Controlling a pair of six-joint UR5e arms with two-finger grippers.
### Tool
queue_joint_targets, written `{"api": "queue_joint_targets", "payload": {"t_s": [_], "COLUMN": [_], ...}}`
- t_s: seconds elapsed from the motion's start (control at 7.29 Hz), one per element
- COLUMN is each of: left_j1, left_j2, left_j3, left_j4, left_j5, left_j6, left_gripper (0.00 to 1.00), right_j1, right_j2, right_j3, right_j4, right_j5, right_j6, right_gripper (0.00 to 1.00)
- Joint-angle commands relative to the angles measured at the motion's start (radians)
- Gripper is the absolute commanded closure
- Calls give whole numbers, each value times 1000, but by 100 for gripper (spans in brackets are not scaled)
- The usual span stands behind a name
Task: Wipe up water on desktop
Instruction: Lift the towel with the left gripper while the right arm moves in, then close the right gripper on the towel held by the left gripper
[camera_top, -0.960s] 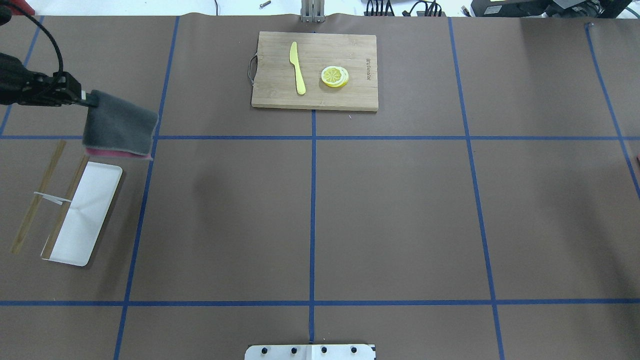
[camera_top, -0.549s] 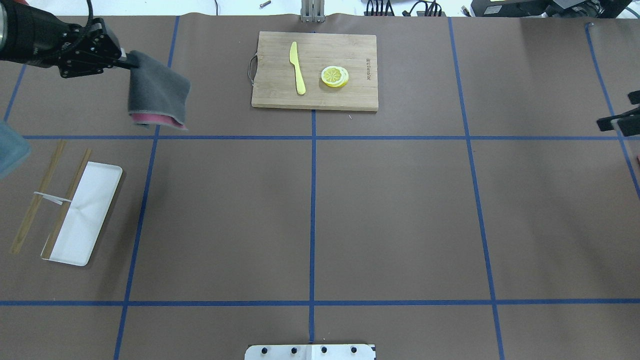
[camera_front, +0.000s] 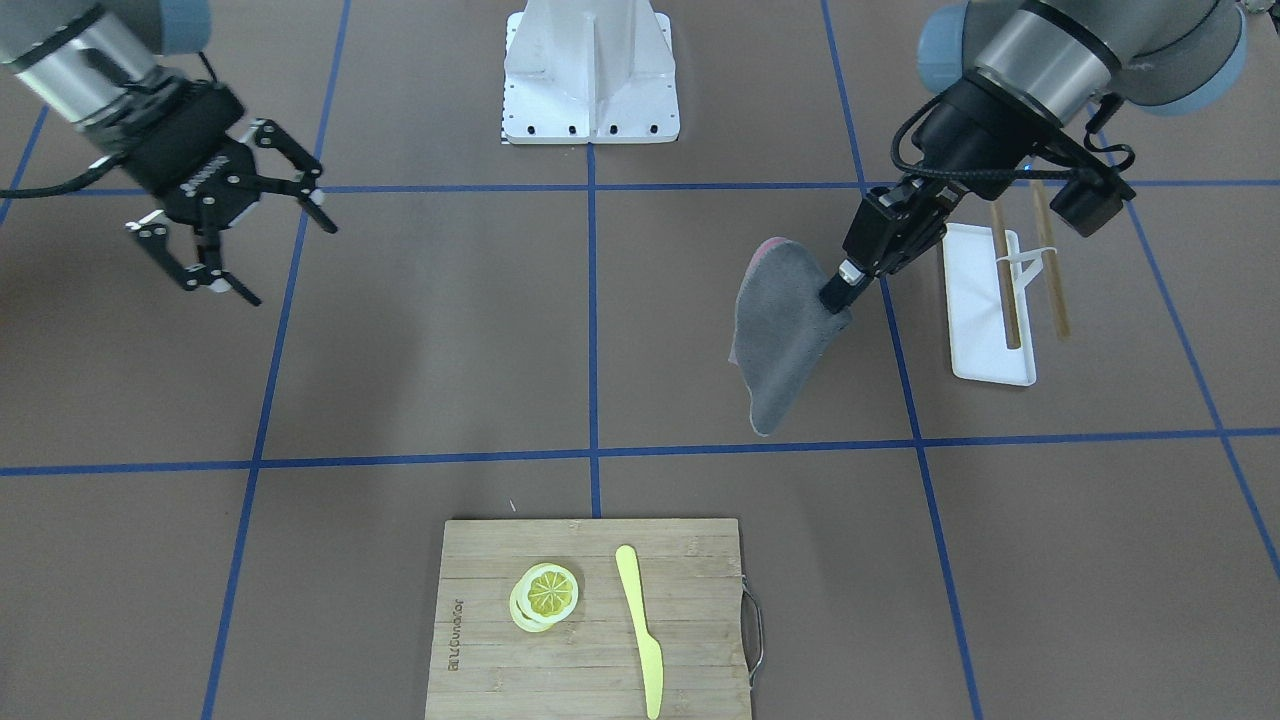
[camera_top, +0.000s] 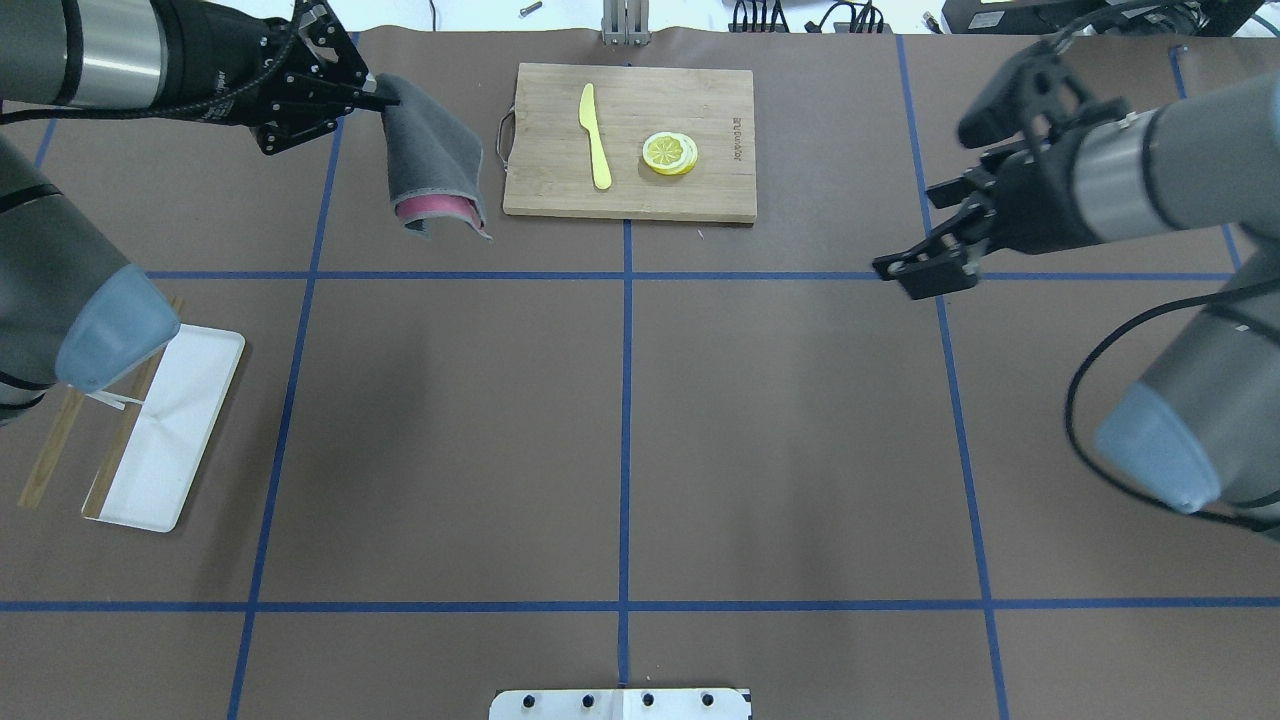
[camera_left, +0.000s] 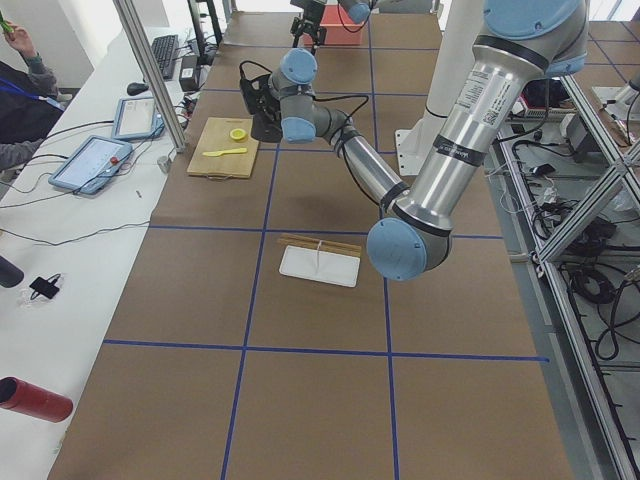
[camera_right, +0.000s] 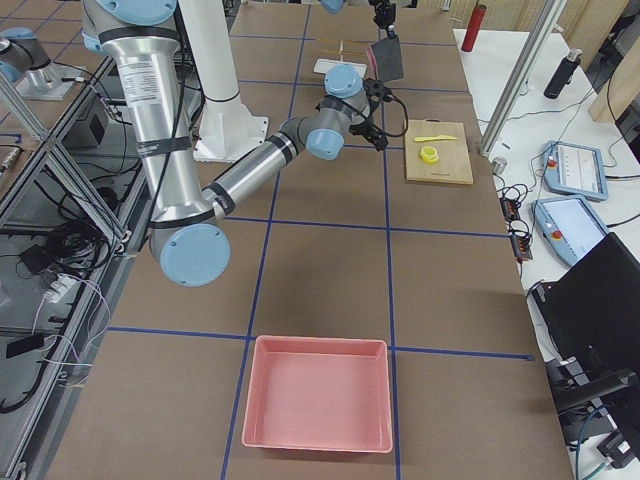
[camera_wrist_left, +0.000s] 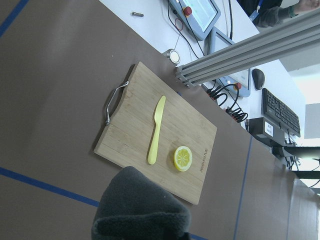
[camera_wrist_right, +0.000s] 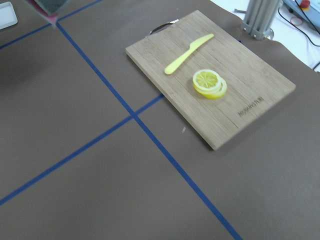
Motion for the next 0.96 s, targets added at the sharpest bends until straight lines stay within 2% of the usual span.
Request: {"api": "queue_joint_targets", "payload": {"t_s": [0.0,0.27,0.41,0.82], "left_j1": [32,47,78,149], "left_j2": [-46,-85,-108,-123], "left_j3": [2,-6,-18,-61], "left_j4": [0,0,0,-6], "left_j5": [68,76,76,94], "left_j6": [-134,-247,-313,-328], "left_gripper": [100,100,100,100], "right_j1": [-253,-369,-393,-404], "right_j2": [119,190,213,233], "right_j3": [-4,-20,-30,-42], "right_j4": [-4,1,1,-1], "right_j5": [-369,-574,-641,-714], "right_j6": [13,13,13,52], "right_gripper": [1,1,1,10]}}
